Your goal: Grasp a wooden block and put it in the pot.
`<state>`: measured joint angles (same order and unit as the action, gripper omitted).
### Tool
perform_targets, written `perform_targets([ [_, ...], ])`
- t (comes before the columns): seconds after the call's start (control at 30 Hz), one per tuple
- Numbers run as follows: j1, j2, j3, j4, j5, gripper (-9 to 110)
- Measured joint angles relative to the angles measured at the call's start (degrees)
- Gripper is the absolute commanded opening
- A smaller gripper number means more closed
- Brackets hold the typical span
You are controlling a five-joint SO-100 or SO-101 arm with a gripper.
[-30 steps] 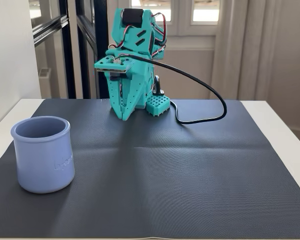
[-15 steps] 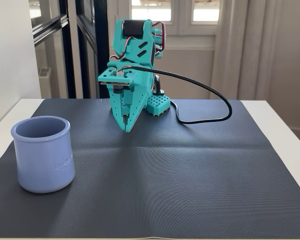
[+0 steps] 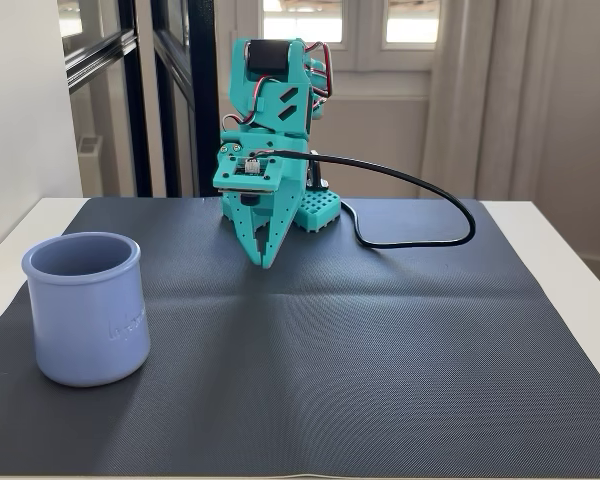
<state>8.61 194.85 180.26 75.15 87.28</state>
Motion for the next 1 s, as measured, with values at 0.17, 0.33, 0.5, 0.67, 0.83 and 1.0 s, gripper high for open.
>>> perform_targets([
  [0.17, 0.1, 0.0, 0.0, 0.4, -5.8, 0],
  [0.33, 0.3, -0.6, 0.0, 0.0, -11.0, 0],
  [0.5, 0.3, -0.5, 0.0, -10.2, -32.4, 0],
  [0.67, 0.1, -0.5, 0.0, -15.2, -56.8, 0],
  [0.83, -2.0, -0.5, 0.0, -15.8, -71.7, 0],
  [1.0, -1.7, -0.5, -0.2, -15.9, -81.4, 0],
])
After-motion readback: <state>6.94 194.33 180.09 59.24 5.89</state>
